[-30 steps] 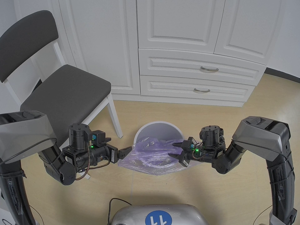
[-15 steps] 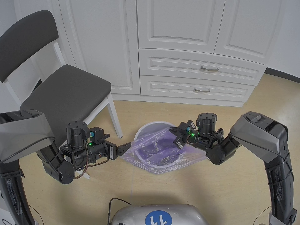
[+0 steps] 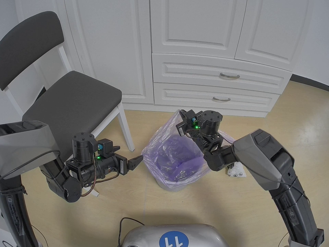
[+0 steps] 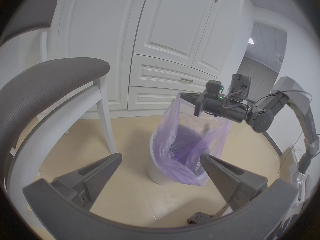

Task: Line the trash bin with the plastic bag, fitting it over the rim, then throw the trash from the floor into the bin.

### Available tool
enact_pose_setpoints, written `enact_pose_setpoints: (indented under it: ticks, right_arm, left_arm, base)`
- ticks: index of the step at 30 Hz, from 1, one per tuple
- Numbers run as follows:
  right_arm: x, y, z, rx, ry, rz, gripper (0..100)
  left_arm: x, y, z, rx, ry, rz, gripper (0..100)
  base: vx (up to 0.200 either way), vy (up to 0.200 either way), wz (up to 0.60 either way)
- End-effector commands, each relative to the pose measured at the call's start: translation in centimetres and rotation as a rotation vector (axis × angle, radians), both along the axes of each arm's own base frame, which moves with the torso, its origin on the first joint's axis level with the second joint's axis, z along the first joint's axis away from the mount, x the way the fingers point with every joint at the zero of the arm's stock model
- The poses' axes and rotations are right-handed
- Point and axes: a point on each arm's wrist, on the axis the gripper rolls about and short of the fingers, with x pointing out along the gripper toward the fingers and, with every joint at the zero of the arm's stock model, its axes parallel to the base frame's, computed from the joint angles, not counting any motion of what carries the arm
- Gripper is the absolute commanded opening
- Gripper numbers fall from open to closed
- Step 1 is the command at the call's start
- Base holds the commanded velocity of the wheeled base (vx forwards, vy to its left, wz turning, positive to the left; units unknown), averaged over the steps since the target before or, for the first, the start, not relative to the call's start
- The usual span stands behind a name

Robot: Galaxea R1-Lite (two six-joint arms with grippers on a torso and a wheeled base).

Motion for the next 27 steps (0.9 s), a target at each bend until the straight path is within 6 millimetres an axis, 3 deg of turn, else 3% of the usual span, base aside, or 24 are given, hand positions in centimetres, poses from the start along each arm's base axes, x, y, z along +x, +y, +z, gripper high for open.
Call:
enact_pose_setpoints:
  ticks: [1, 11, 12, 16, 19, 20, 22, 23, 27]
  right_arm:
    - [0.0, 4.0, -4.9, 0.131, 0.039, -0.015, 0]
    - [-1.3, 5.7, -3.1, 0.249, -0.027, 0.006, 0]
    - [-1.5, 5.9, -3.1, 0.254, -0.032, 0.012, 100]
    - [-2.0, 6.5, -2.7, 0.27, -0.051, 0.026, 100]
    - [-2.2, 6.5, -1.0, 0.292, -0.086, 0.028, 100]
    - [-3.1, 6.4, 0.7, 0.288, -0.077, 0.036, 100]
    - [-4.9, 6.4, 1.9, 0.259, -0.028, 0.061, 100]
    - [-7.5, 5.1, 3.3, 0.197, 0.062, 0.084, 100]
    - [-13.2, 1.6, 6.3, 0.075, 0.245, 0.189, 100]
  left_arm:
    - [0.0, -0.1, -0.1, 0.0, 0.002, -0.001, 100]
    - [-0.1, -0.3, -0.3, 0.001, 0.007, -0.009, 100]
    - [-0.1, -0.3, -0.3, 0.003, 0.006, -0.009, 100]
    - [0.0, -0.3, -0.4, 0.004, 0.009, -0.008, 100]
    - [0.0, -0.2, -0.6, 0.005, 0.012, -0.006, 100]
    - [0.1, -0.3, -0.7, 0.004, 0.015, -0.006, 100]
    - [0.1, -0.3, -0.9, 0.006, 0.02, -0.006, 100]
    - [0.3, -0.4, -1.2, 0.008, 0.024, -0.004, 100]
    - [0.9, -0.5, -2.2, 0.019, 0.04, 0.013, 100]
  base:
    - [0.0, 0.0, 0.0]
    - [0.0, 0.0, 0.0]
    - [0.0, 0.0, 0.0]
    - [0.0, 0.0, 0.0]
    - [0.0, 0.0, 0.0]
    - [0.0, 0.0, 0.0]
    - [0.0, 0.0, 0.0]
    - [0.0, 0.0, 0.0]
    - [0.0, 0.0, 0.0]
